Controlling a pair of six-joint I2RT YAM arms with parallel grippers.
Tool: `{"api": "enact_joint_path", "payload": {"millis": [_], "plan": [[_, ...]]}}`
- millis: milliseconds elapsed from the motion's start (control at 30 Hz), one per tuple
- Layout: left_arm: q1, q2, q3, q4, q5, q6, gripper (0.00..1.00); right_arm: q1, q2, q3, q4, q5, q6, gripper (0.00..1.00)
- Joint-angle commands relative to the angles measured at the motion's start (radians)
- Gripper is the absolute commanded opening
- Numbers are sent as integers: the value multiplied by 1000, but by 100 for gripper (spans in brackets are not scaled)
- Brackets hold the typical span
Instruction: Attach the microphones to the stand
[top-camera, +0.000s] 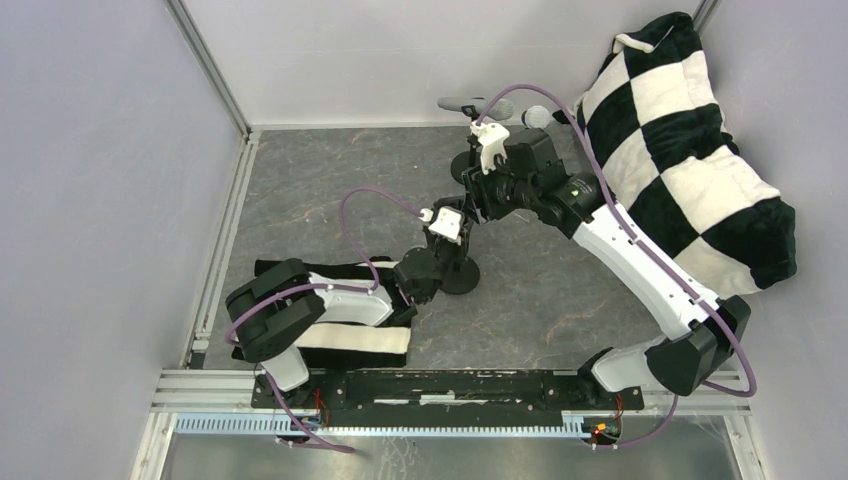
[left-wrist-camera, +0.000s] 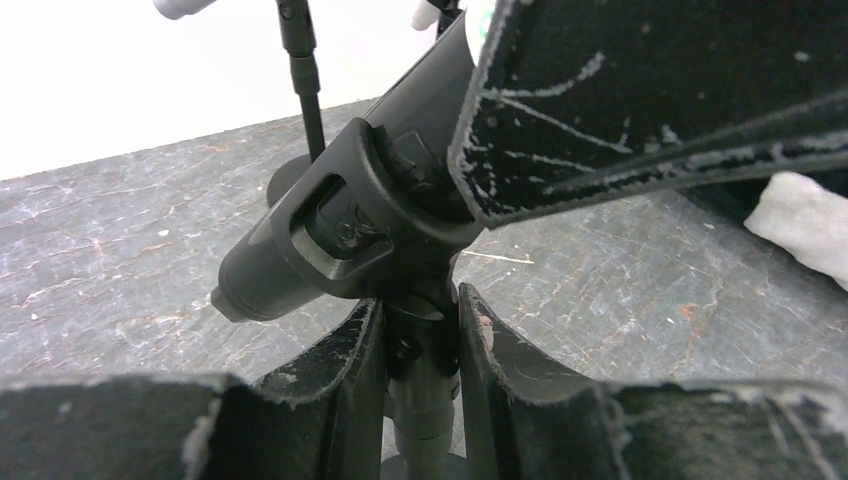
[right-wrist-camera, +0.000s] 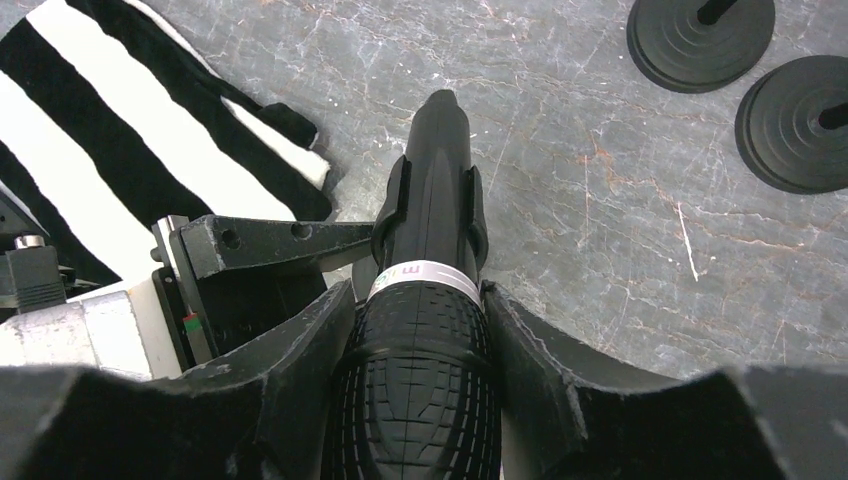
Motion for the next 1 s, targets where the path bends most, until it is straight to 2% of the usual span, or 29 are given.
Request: {"api": "enact_joint_path", "payload": {"millis": [0, 167, 400, 533, 633, 767, 967], "plan": [[-68, 29, -26, -82, 81, -32, 2, 3, -17, -43, 40, -31, -40, 58], [-67, 22, -52, -77, 61, -62, 2, 3, -123, -65, 30, -63, -76, 73], [-65, 17, -69, -78, 46, -90, 2, 2, -317, -134, 124, -57, -74, 83], [-55, 18, -75, -81, 38, -117, 2, 3, -425, -174, 202, -6, -76, 83], [-31, 10, -78, -81, 61, -144, 2, 2, -528, -283, 324, 45, -78, 83], [47, -19, -70, -86, 119, -158, 2, 2, -645, -420, 457, 123, -95, 82], [214, -43, 26, -129, 233, -109, 2, 2, -719, -530, 507, 218, -118, 81]]}}
